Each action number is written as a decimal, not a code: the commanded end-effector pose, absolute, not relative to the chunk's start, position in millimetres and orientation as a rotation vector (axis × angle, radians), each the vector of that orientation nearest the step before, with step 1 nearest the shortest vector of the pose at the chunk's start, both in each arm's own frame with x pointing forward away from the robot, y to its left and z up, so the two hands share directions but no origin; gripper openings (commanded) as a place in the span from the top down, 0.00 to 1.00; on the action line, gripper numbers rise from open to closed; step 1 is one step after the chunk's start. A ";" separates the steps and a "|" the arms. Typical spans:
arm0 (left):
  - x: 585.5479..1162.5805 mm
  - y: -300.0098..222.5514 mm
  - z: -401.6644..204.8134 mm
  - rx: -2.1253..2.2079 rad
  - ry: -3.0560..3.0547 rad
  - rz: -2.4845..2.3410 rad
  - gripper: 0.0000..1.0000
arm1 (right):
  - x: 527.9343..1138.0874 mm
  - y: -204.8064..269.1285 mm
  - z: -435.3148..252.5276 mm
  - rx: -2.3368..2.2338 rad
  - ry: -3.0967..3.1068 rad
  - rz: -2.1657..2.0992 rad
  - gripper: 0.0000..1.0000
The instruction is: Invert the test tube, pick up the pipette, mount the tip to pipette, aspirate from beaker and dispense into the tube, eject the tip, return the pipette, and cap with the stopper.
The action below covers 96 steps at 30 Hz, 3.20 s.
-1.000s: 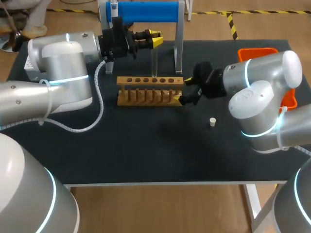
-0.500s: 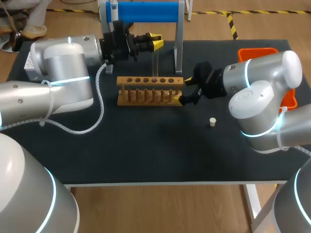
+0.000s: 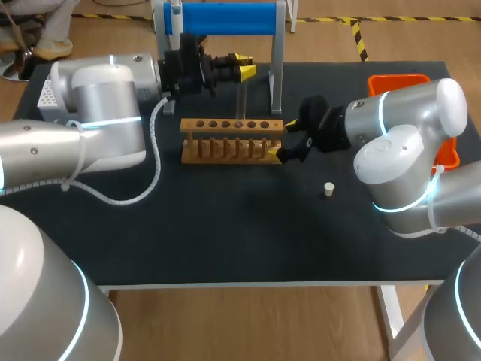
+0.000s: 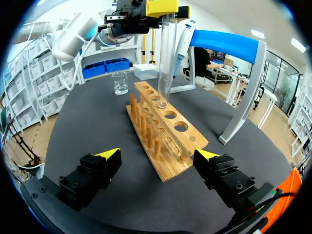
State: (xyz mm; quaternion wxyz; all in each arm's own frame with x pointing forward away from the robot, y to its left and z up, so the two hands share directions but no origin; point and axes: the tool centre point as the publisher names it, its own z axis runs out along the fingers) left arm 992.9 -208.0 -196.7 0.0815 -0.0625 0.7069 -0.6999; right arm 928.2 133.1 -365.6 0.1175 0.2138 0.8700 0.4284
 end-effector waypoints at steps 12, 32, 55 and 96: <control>991.8 -208.7 -198.7 -0.165 2.106 -2.085 1.00 | 928.4 132.1 -365.7 0.624 2.547 1.256 0.00; 987.1 -207.8 -212.1 -0.134 2.101 -2.034 1.00 | 928.4 132.1 -365.7 0.624 2.547 1.256 0.00; 976.5 -204.3 -222.8 -0.114 2.189 -1.936 1.00 | 928.4 132.1 -365.7 0.624 2.547 1.256 0.00; 984.3 -200.0 -246.2 -0.226 2.139 -1.991 1.00 | 928.4 132.1 -365.7 0.624 2.547 1.256 0.00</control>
